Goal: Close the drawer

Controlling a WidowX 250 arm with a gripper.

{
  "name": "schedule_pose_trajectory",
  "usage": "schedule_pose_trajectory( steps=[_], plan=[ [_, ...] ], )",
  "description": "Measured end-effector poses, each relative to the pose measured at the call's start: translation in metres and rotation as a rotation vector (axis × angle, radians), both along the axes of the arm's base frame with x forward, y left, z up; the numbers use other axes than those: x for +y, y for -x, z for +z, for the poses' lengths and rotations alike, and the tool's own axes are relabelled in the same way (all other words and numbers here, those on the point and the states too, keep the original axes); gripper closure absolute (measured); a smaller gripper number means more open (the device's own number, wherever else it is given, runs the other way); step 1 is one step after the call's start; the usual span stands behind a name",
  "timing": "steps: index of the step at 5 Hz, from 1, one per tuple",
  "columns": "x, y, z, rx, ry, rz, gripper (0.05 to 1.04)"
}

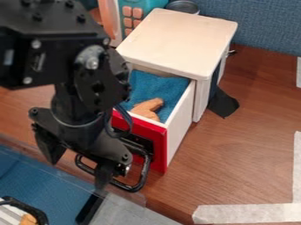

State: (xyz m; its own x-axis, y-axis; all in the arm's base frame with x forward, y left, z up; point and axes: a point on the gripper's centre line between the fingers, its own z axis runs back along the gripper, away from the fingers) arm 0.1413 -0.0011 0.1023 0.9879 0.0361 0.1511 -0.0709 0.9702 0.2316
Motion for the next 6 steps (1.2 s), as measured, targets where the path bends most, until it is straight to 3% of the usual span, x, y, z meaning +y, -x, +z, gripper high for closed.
schedule_pose_trajectory(
  steps=[2, 4, 6],
  plan=[
    [0.002, 0.008, -0.009, 0.008, -0.001, -0.013, 0.083],
    [0.007, 0.015, -0.03, 0.031, -0.012, -0.027, 0.083],
    [0.01, 0.014, -0.05, 0.056, 0.028, -0.065, 0.083]
  ],
)
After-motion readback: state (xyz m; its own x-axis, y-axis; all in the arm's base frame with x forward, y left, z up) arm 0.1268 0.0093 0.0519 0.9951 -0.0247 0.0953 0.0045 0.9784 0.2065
